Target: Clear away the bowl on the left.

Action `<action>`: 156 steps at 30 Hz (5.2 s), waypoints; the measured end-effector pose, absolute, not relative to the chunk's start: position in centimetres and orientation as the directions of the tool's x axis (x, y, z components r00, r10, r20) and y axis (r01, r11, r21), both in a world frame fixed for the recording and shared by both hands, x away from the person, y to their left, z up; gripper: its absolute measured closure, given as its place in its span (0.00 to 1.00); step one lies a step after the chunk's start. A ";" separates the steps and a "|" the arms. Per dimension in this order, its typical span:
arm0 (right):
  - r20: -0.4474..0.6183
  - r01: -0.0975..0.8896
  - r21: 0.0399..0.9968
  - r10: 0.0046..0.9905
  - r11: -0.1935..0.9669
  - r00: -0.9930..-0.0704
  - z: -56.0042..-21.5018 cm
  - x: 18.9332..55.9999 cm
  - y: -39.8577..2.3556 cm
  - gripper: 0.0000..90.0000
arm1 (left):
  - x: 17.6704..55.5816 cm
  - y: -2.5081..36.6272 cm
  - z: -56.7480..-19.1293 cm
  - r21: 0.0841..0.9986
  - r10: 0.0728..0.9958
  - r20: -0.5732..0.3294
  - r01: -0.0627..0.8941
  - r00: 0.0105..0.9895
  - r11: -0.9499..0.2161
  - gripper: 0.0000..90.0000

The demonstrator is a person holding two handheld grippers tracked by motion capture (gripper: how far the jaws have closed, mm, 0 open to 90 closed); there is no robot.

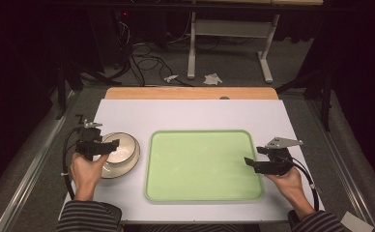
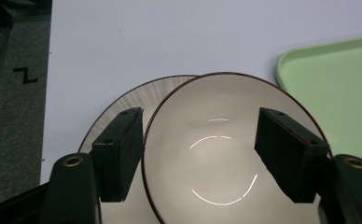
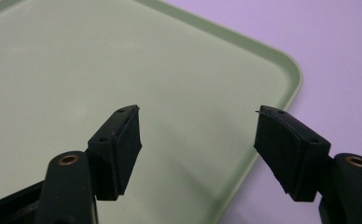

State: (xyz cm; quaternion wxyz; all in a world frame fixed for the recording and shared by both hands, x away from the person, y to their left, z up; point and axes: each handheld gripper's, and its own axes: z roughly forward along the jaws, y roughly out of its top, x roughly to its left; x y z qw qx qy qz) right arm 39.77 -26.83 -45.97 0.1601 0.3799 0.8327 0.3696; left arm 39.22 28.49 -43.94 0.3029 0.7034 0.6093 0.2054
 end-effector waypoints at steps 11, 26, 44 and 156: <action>0.037 0.528 0.730 0.746 0.434 -0.665 -45.9 39.8 -26.8 0.35 | 39.7 29.1 -44.7 0.647 0.986 -0.089 0.761 0.137 -0.047 0.40; 0.040 0.518 0.735 0.734 0.439 -0.678 -45.9 39.7 -26.8 0.34 | 40.5 30.0 -46.4 0.558 0.987 -0.138 0.830 0.087 0.004 0.48; 0.040 0.520 0.724 0.726 0.453 -0.687 -46.1 39.7 -26.4 0.37 | 40.9 29.8 -47.2 0.499 0.989 -0.118 0.866 0.091 -0.021 0.81; 0.001 0.508 0.740 0.754 0.441 -0.657 -46.0 40.2 -26.9 0.45 | 43.9 8.7 -43.8 0.647 0.782 -0.575 0.719 0.240 0.254 0.92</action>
